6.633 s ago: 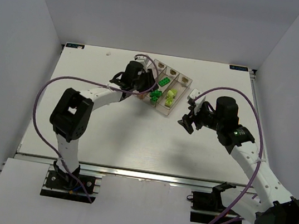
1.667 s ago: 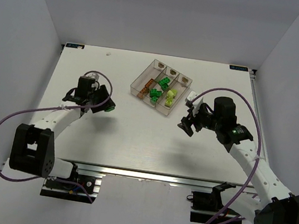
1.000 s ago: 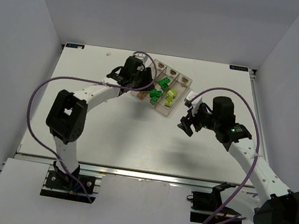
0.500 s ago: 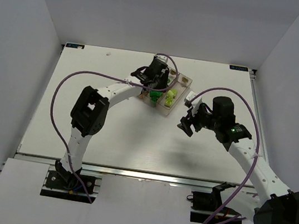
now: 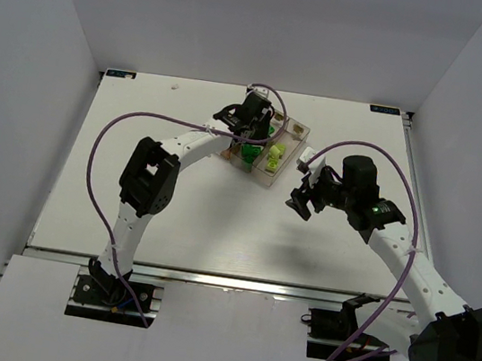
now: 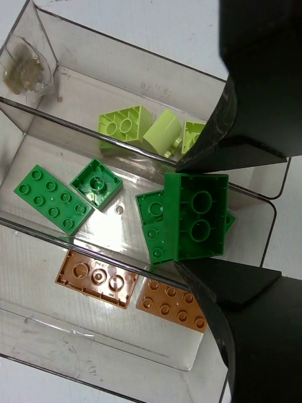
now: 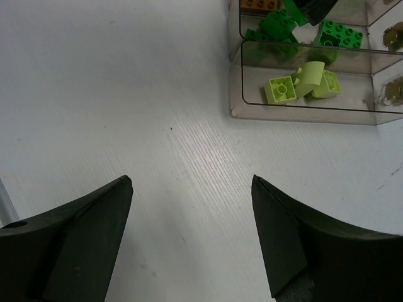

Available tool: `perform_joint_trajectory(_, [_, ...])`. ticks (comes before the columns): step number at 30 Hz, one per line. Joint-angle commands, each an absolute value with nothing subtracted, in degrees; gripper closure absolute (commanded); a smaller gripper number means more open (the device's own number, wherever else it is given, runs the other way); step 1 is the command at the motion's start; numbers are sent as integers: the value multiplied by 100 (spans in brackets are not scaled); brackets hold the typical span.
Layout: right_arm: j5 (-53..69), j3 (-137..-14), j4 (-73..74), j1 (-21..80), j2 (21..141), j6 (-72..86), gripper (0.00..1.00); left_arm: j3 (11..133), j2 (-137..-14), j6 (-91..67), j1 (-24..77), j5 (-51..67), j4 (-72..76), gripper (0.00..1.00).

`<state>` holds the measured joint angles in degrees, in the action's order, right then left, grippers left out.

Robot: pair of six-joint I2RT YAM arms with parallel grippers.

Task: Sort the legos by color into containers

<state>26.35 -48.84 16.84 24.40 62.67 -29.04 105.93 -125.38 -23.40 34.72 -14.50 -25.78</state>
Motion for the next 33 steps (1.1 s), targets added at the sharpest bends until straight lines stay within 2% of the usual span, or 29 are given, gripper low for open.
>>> perform_joint_trajectory(1, [2742,-4966,1696,2443,6293,-2979,18,10819,-12489,-2338,3472,-1600,-2663,37])
perform_joint_trajectory(6, [2742,-4966,1705,2443,6302,-2988,18,10846,-12393,-2338,3472,-1617,-2689,33])
perform_joint_trajectory(7, [2751,-4957,1705,2443,6302,-2988,18,10854,-12375,-2320,3472,-1608,-2707,23])
perform_joint_trajectory(17, [2725,-4966,1714,2443,6346,-2997,18,10425,-11664,-2206,3472,-1187,-2690,20])
perform_joint_trajectory(19, [2690,-4966,1696,2443,6328,-2997,17,9907,-11155,-2145,3472,-907,-2488,20])
perform_joint_trajectory(20, [2620,-4975,1679,2443,6302,-2980,11,9383,-10936,-2058,3472,-757,-2252,20])
perform_joint_trajectory(23, [2409,-4948,1451,2408,6136,-2787,11,8493,-9961,-1926,3472,-396,-1935,19])
perform_joint_trajectory(25, [2321,-4887,1293,2356,6021,-2638,11,7605,-9181,-1890,3472,-299,-1627,2])
perform_joint_trajectory(29, [2267,-4887,1003,2163,5801,-1964,11,6505,-8149,-1653,3472,-360,-1205,2])
perform_joint_trajectory(33, [2794,-4966,975,1864,5853,-1084,11,6398,-7936,-1608,3472,-211,-1300,2])
